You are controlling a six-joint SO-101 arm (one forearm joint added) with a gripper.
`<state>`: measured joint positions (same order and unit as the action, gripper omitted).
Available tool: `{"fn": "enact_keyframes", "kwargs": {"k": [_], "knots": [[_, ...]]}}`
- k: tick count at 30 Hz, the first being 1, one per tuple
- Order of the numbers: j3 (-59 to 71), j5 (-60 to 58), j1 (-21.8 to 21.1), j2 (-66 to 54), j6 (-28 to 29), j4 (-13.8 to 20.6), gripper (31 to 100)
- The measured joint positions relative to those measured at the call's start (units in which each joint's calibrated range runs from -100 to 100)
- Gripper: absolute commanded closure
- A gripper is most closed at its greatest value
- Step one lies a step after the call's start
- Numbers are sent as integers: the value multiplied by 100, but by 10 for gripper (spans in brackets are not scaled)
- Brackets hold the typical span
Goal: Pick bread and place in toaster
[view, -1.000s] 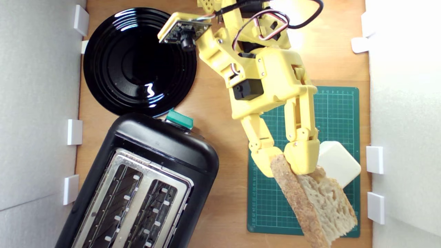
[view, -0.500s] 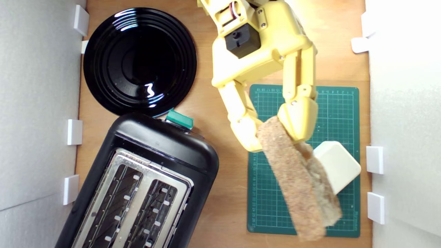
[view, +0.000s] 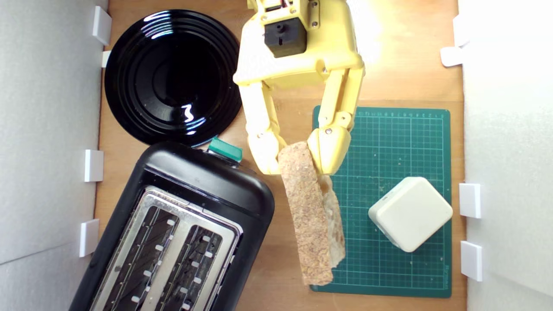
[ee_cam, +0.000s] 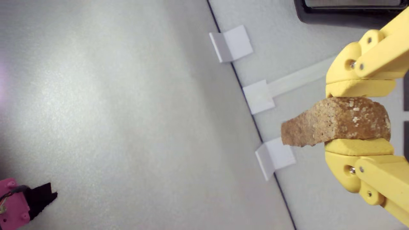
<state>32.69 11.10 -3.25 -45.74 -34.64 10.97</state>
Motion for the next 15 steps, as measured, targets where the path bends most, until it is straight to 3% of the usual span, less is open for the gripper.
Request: {"fn": "enact_keyframes", "kwargs": {"k": [9, 15], "knots": [[-55, 305, 494, 0, -942, -471, 707], [-573, 1000, 870, 0, -1495, -1048, 707]]}}
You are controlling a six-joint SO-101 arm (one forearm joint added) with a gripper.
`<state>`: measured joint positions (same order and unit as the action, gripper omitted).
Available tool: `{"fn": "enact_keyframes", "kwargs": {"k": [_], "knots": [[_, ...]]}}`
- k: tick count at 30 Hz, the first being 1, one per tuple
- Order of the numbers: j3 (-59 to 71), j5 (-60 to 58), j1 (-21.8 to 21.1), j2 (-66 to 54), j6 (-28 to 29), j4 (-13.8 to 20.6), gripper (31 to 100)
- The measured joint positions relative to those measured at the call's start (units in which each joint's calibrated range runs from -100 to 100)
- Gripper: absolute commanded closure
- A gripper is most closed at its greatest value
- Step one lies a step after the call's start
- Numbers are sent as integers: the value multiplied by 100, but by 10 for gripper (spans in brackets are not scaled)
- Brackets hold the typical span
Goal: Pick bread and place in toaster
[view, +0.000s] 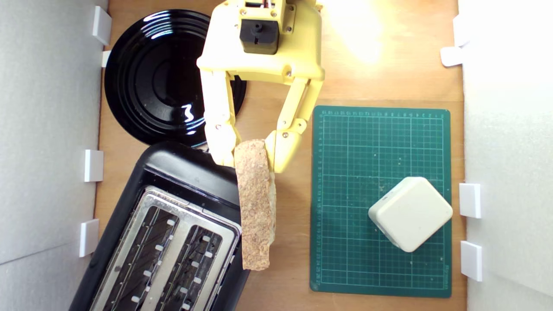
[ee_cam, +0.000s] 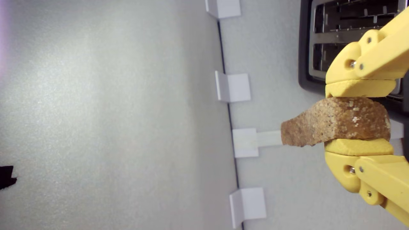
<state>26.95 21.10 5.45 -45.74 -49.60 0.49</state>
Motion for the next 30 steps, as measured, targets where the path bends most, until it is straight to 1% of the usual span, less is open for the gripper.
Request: {"fn": "enact_keyframes", "kwargs": {"k": [1, 3, 12, 17, 20, 23, 26, 30], "knots": [[-65, 68, 64, 0, -52, -80, 707], [-166, 178, 192, 0, -103, -133, 707], [-638, 983, 384, 0, -145, -133, 707], [-1230, 1407, 604, 311, -145, -133, 707], [-1516, 1475, 613, 512, -145, -18, 707], [-1572, 1483, 705, 588, -145, 249, 707], [-1581, 1483, 879, 630, -145, 267, 707], [-1581, 1508, 952, 630, -145, 267, 707]]}}
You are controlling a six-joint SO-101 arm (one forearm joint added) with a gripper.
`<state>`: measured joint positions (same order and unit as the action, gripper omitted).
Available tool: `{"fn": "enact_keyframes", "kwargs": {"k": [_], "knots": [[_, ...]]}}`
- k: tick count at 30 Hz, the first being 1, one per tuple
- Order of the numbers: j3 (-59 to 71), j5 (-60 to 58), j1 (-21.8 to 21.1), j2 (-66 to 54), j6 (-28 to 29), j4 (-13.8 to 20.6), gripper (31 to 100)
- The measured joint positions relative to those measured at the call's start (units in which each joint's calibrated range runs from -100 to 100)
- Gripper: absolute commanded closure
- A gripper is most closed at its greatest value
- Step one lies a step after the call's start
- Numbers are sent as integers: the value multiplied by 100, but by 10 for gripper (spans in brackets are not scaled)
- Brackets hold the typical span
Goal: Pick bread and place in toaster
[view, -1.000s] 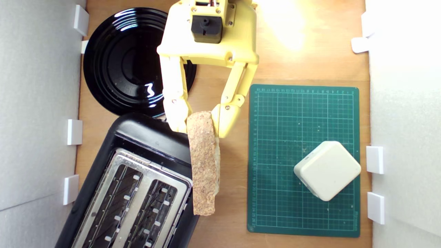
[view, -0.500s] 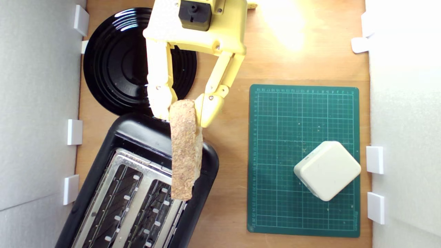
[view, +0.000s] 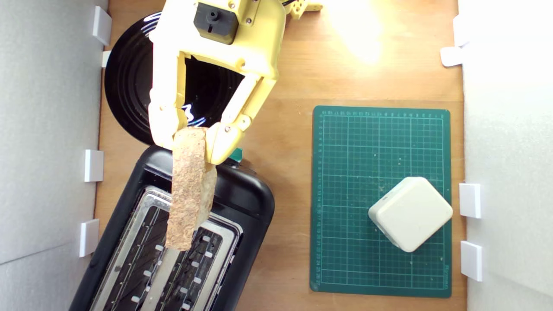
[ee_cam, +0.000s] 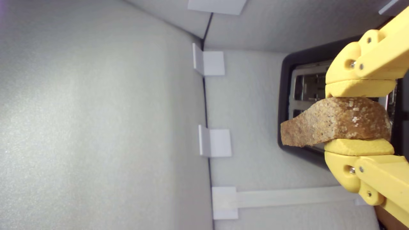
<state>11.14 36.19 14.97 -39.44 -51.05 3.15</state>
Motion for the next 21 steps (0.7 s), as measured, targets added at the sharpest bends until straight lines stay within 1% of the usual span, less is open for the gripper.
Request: {"fn": "enact_keyframes", "kwargs": {"k": [1, 5, 8, 11, 12, 15, 19, 21], "knots": [[0, 0, 55, 0, 0, 9, 707], [0, 0, 146, 0, 0, 284, 707], [0, 8, 165, 0, 0, 364, 707], [0, 110, 284, 8, -16, 400, 707], [0, 229, 311, 8, -31, 462, 707], [-129, 551, 348, 92, -31, 462, 707], [-823, 1076, 339, 470, -31, 426, 707], [-1174, 1331, 339, 638, -31, 462, 707]]}}
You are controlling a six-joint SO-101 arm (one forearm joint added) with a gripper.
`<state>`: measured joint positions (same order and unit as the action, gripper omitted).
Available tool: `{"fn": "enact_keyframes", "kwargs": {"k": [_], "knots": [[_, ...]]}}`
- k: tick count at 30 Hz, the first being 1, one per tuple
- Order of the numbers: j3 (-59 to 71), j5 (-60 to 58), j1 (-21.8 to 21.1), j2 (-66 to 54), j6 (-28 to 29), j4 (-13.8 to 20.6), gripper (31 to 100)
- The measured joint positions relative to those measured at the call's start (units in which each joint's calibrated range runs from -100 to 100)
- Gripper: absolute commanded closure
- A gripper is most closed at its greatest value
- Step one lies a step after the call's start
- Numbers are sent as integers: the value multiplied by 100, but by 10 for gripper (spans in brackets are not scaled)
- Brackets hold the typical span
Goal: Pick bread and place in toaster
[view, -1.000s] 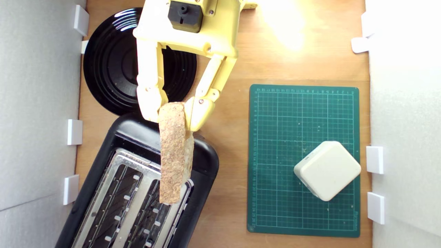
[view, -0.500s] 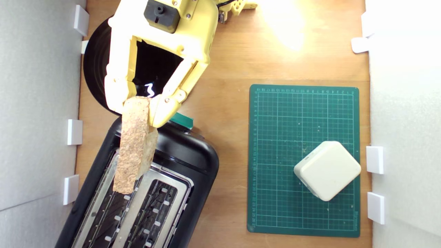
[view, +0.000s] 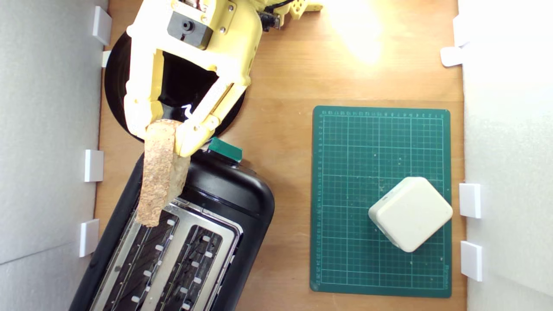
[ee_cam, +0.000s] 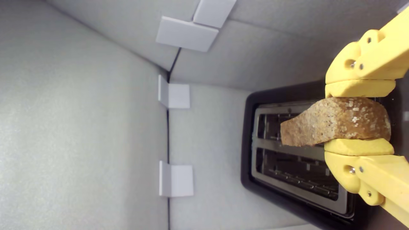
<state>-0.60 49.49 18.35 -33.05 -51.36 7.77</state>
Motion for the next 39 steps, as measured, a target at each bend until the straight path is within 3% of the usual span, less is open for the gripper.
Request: {"fn": "enact_keyframes", "kwargs": {"k": [12, 39], "knots": [[-1221, 686, 0, 504, 0, -9, 707], [-1868, 737, 174, 1361, 31, -27, 707]]}}
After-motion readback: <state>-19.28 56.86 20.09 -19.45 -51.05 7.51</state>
